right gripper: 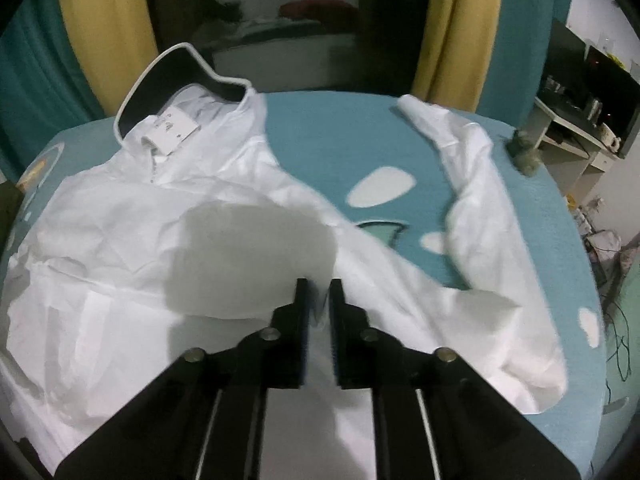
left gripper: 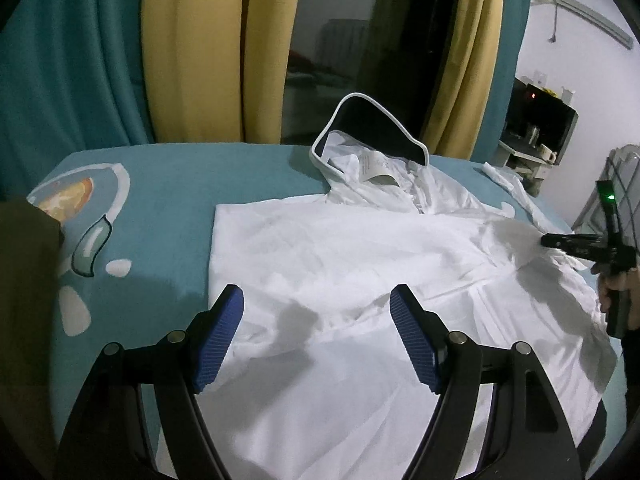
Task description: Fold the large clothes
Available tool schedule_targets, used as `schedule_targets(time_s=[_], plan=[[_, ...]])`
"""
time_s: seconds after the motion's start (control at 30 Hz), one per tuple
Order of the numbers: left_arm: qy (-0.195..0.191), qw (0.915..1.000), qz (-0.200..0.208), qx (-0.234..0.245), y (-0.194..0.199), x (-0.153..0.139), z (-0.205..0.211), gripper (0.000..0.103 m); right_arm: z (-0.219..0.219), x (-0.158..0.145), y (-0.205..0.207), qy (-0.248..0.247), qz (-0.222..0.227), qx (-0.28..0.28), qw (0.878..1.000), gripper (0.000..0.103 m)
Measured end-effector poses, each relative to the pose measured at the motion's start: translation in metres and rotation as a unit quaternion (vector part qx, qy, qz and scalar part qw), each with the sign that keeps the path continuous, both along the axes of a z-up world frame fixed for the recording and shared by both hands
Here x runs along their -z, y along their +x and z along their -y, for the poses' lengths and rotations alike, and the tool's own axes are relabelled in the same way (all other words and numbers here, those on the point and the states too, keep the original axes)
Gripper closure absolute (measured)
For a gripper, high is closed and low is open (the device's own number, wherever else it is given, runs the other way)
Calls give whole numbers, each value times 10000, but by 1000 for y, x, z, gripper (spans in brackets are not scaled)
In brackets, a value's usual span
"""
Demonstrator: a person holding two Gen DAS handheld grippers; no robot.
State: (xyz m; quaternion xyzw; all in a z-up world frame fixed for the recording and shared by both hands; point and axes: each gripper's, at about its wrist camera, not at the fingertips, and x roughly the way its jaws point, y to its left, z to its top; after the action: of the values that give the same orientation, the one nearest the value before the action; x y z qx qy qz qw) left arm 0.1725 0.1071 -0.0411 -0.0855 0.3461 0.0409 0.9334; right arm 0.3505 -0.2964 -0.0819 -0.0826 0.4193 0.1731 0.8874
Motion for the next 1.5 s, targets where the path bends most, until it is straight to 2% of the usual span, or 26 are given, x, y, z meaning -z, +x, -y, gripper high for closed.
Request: schedule_targets(time_s=[0.1, 0.27, 0.33, 0.7, 0.83, 0.93, 0.97, 1.0, 1.03, 1.07, 1.13, 1.23, 1.37, 1.5], plan=[[45, 10000, -13, 24, 6, 0, 2, 25, 23, -10, 11, 46, 92, 177, 9998, 81], [92, 9999, -49, -18, 19, -1, 2, 25, 56, -15, 46, 28, 146, 561, 9983, 64], [130, 9998, -102, -68, 26, 0, 0, 25, 66, -14, 64, 3, 117, 664, 9977, 61], [240, 9985, -378, -325, 51, 10, -8, 25, 89, 8, 159, -257, -307, 791, 9961, 60], [284, 9981, -413, -355, 54, 11, -6, 25, 93, 11, 184, -168, -486, 671, 9964, 60], [311, 9979, -438, -368, 55, 11, -5, 25, 95, 16, 192, 104, -490, 520, 9974, 60], [315, 9978, -440, -370, 56, 11, -4, 25, 93, 18, 191, 130, -459, 426, 9980, 67], [315, 9979, -438, -368, 56, 10, -4, 25, 91, 17, 188, 51, -363, 317, 9988, 81], [315, 9979, -433, -358, 56, 10, -3, 25, 90, 16, 187, 16, -351, 232, 9991, 101], [320, 9980, -428, -345, 56, 9, -2, 25, 90, 13, 182, 37, -287, 218, 9993, 101], [326, 9982, -402, -307, 56, 7, 2, 25, 91, 4, 173, -38, -62, 257, 9996, 101], [318, 9987, -329, -228, 55, 3, 7, 25, 101, -27, 152, 3, 404, 408, 9983, 101], [283, 9994, -172, -96, 46, -6, 13, 25, 112, -91, 120, 34, 1165, 615, 9913, 101], [205, 9998, -7, -32, 34, -15, 12, 25, 101, -151, 91, -89, 1848, 727, 9800, 101]])
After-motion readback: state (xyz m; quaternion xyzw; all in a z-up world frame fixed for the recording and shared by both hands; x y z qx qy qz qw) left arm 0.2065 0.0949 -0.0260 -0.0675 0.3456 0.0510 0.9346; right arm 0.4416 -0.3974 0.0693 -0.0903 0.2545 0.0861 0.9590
